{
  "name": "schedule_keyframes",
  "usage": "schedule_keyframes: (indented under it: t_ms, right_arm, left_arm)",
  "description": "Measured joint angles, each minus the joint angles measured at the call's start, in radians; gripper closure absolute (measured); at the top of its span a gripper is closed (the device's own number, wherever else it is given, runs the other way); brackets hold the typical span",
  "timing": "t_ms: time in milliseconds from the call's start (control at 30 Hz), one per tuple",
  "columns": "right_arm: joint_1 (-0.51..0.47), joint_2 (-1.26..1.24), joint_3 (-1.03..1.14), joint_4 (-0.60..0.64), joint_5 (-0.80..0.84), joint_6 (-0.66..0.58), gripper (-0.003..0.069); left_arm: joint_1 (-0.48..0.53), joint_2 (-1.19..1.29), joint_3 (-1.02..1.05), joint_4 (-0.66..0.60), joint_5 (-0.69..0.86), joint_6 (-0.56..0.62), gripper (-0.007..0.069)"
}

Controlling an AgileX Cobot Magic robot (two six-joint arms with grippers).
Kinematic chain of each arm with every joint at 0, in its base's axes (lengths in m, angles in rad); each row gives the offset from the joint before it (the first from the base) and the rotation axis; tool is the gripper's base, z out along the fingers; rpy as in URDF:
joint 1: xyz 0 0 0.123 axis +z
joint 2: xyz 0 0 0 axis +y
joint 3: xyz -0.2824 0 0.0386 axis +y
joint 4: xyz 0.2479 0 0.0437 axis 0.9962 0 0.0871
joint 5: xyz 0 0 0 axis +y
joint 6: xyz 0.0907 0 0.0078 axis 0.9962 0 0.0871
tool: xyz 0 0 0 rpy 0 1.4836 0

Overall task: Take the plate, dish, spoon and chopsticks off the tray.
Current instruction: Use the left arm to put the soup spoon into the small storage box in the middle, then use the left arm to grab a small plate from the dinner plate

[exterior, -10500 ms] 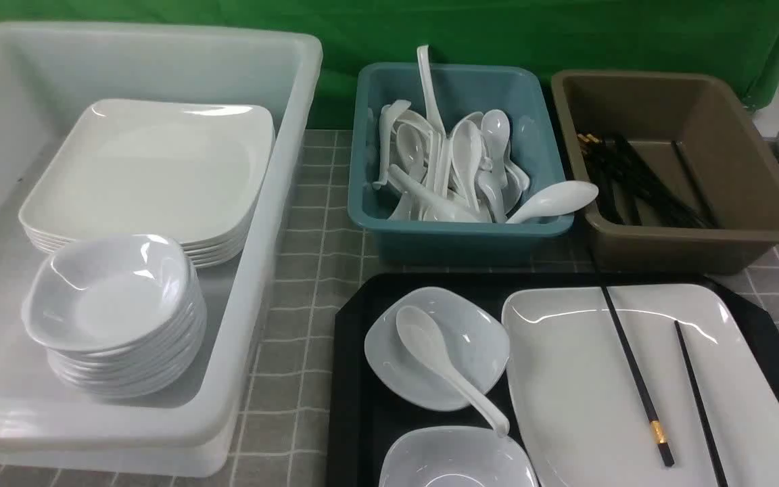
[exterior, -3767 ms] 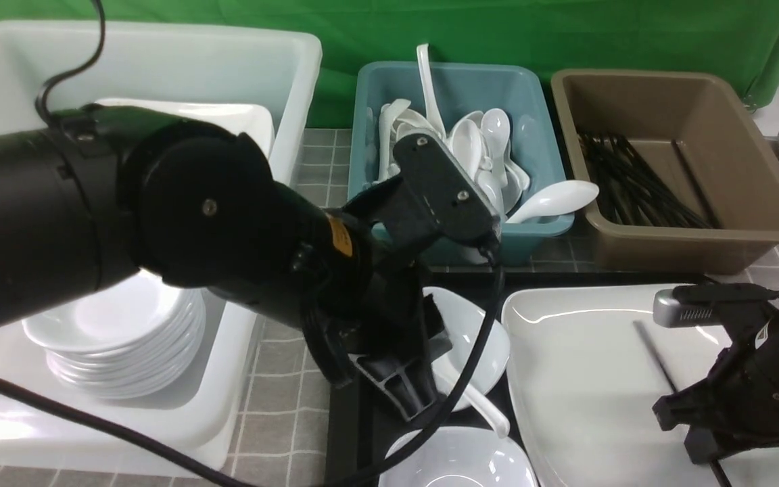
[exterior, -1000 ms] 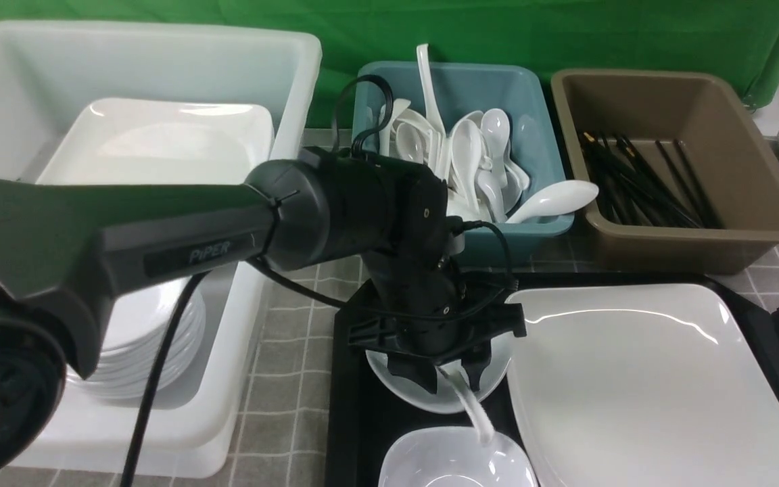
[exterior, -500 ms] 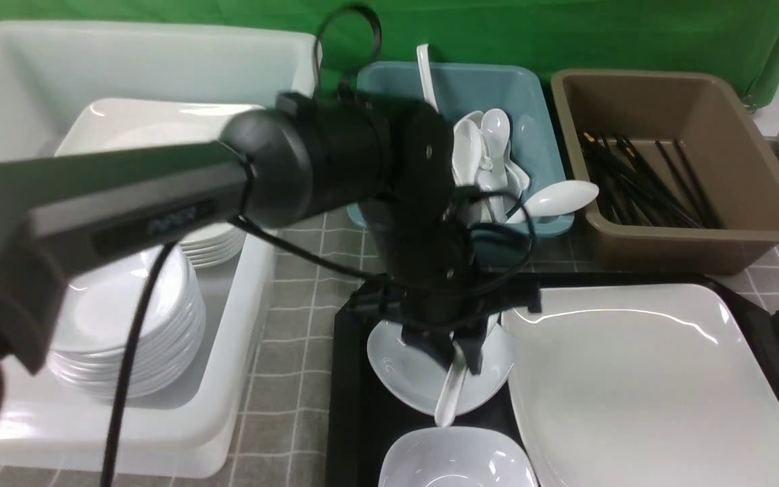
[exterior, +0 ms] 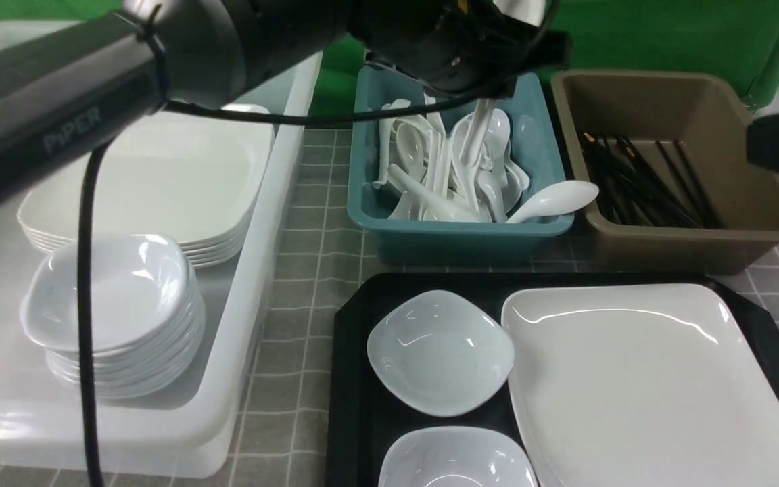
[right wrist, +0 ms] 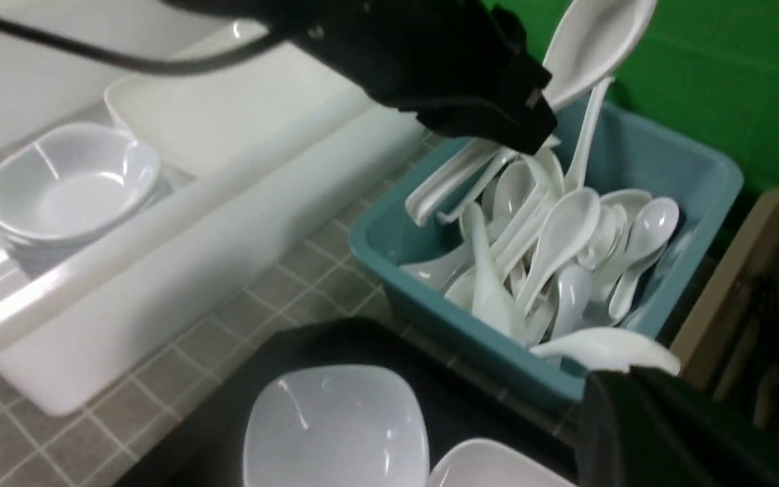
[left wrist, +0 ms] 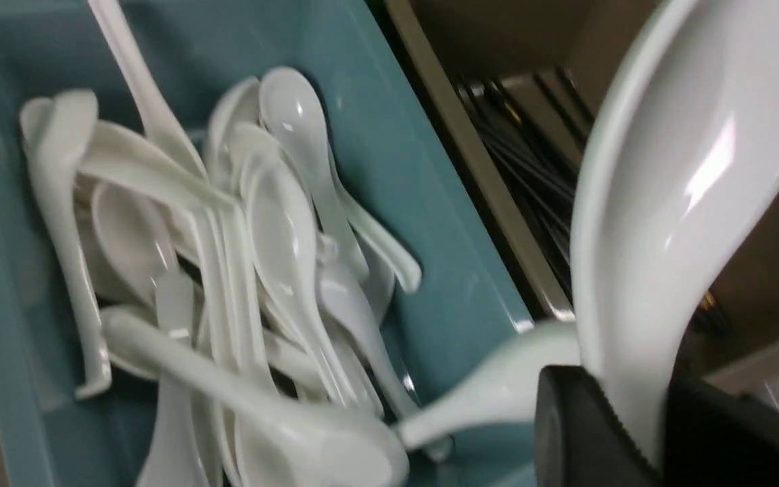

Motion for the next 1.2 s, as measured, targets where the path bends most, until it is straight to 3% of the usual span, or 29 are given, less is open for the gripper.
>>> schedule_keyframes:
  t_ms: [233,333,467,533,633,733,833,933,1100,1200]
  right_arm:
    - [0.0,0.055,0.001,0.018,-0.003,-0.034,0.0628]
    - [0.0,0.069,0.002,0.018,-0.002,-0.034,0.0628]
    - [0.0,0.069,0.002,0.02,-0.001,-0.034,0.0624]
    - [0.0,0.069,0.002,0.02,0.005,-0.036,0.0622]
    - [0.0,0.069,0.002,0.021,0.017,-0.036,0.0622]
    - [0.0,0.069,0.003,0.021,0.041,-0.036,0.0622]
    - [0.0,0.069,0.003,0.022,0.077,-0.035,0.0622]
    - [0.0,0.069,0.003,0.023,0.16,-0.035,0.0622]
    - [0.0,0.068,0.003,0.023,0.282,-0.035,0.0622]
    - [0.001,0.068,0.003,0.023,0.302,-0.035,0.062]
  left_arm:
    - [0.085,0.112,0.0,0.004,-0.117,0.007,0.0501]
    - [0.119,0.154,0.0,0.004,-0.145,0.01,0.0439]
    - [0.14,0.163,0.0,-0.006,-0.136,0.022,0.0284]
    - [0.143,0.147,-0.006,-0.013,-0.028,0.033,0.0225]
    - [0.142,0.122,-0.02,-0.016,0.083,0.049,0.0204]
    - [0.139,0.056,-0.031,-0.088,0.294,0.144,0.0284]
    - [0.111,0.008,-0.03,-0.112,0.496,0.227,0.0484]
    - [0.047,-0.037,0.028,-0.101,0.569,0.287,0.0595]
    - [-0.112,-0.09,0.236,-0.105,0.59,0.311,0.0622]
    - [-0.158,-0.087,0.329,-0.111,0.561,0.241,0.0615]
